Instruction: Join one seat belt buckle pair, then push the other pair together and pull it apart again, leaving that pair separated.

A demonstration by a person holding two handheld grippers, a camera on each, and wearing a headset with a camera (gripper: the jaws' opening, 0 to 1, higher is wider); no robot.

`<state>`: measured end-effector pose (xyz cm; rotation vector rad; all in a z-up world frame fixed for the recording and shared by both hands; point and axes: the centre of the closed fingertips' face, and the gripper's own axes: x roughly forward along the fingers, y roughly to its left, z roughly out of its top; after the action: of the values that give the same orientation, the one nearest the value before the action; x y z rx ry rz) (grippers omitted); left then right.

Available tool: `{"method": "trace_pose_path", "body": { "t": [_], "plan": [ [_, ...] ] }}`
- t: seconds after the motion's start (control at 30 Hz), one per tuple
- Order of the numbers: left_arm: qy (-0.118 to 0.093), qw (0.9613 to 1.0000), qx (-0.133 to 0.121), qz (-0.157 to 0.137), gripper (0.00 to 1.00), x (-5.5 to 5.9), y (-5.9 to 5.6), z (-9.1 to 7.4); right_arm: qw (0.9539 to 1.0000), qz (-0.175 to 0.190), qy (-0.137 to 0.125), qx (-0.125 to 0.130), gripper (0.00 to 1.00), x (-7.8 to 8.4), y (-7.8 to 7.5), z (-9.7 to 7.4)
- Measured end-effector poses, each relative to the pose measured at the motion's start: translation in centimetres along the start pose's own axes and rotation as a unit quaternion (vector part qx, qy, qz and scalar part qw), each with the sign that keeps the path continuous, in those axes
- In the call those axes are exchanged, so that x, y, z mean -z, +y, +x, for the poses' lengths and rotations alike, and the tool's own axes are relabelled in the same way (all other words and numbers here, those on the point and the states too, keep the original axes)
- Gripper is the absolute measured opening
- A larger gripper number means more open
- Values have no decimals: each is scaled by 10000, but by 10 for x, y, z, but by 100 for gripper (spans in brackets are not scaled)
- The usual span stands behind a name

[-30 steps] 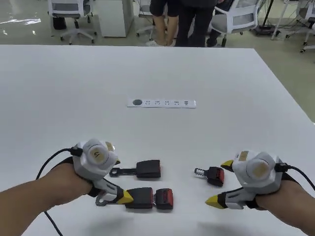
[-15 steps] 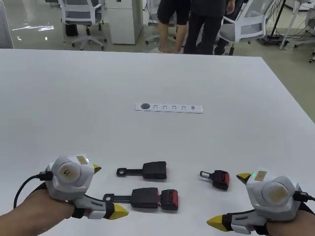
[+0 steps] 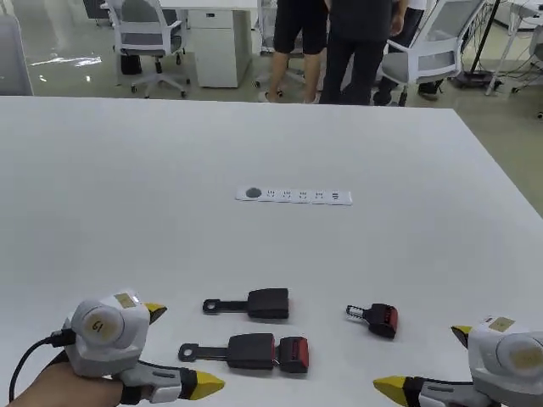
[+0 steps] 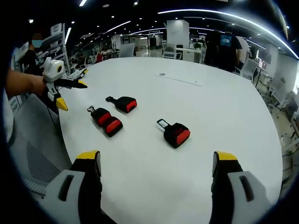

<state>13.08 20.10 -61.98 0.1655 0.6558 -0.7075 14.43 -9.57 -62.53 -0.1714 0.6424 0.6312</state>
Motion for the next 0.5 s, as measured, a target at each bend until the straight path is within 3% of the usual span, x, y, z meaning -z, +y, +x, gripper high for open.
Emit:
{"method": "trace_pose_path", "body": {
  "t": [0.07, 0.27, 0.5],
  "plan": [
    [110, 9999, -22, 72, 100, 6, -1, 3, 10000, 34, 45, -15, 99, 3, 2, 1],
    [-26, 9999, -147, -43, 100, 4, -1, 5, 9999, 79, -72, 13, 99, -1, 4, -2],
    [49, 9992, -396, -36, 100, 12, 6, 1, 9997, 144, -177, 62, 99, -5, 7, -9]
  ]
}}
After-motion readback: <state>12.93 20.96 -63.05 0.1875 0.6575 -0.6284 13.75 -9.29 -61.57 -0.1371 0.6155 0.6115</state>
